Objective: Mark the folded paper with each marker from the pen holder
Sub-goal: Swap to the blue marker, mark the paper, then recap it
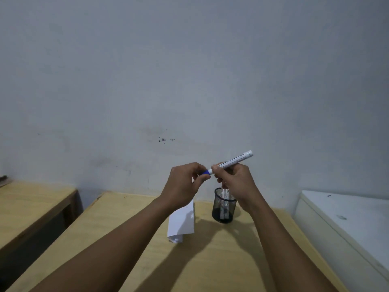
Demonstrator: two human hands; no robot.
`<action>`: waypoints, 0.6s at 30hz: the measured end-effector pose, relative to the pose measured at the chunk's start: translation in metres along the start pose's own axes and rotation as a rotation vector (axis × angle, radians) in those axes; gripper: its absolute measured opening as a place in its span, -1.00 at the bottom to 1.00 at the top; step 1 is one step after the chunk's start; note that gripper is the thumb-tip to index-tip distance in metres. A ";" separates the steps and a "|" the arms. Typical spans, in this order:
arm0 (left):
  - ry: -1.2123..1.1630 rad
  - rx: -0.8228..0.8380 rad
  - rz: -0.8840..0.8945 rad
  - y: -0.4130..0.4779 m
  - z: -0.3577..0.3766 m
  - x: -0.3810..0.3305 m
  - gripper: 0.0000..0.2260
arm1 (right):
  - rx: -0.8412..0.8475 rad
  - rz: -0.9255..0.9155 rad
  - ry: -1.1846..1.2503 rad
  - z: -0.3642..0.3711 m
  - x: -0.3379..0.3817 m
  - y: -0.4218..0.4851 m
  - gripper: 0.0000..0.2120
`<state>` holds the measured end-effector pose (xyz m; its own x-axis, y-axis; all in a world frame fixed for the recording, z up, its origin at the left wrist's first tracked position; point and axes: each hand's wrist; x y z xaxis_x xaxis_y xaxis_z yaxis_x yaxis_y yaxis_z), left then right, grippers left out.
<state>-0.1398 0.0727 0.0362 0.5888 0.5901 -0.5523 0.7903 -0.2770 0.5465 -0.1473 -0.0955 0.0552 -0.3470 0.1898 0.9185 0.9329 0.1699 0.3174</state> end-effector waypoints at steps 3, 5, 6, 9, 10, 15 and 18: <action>0.111 -0.073 0.072 0.005 0.002 -0.006 -0.82 | -0.079 0.016 0.020 0.000 0.004 0.001 -0.80; 0.190 -0.116 0.078 0.007 0.007 -0.006 -0.83 | -0.113 0.034 0.015 0.002 0.005 0.002 -0.78; 0.219 -0.129 0.073 0.007 0.010 -0.004 -0.83 | -0.129 0.050 0.018 0.003 0.005 0.003 -0.77; 0.183 -0.140 0.035 0.011 0.013 -0.003 -0.83 | -0.272 0.166 0.149 0.008 -0.005 0.004 -0.52; 0.141 -0.137 0.016 0.014 0.014 -0.004 -0.83 | -0.355 0.219 0.203 0.010 -0.010 0.005 -0.24; -0.001 -0.044 -0.088 0.035 0.020 -0.013 -0.79 | -0.569 0.222 -0.118 0.010 -0.033 0.001 -0.21; 0.018 0.012 -0.114 0.047 0.033 -0.010 -0.78 | -0.372 0.142 -0.331 -0.001 -0.040 0.004 -0.82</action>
<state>-0.1027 0.0293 0.0467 0.4921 0.6316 -0.5992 0.8539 -0.2163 0.4733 -0.1299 -0.1031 0.0202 -0.1696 0.4920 0.8539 0.9232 -0.2240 0.3124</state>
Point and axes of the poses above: each hand's wrist, its own y-axis towards the middle knuckle, its own z-axis out of the palm, x = y × z, and after that the axes turned 11 degrees about x, right-handed
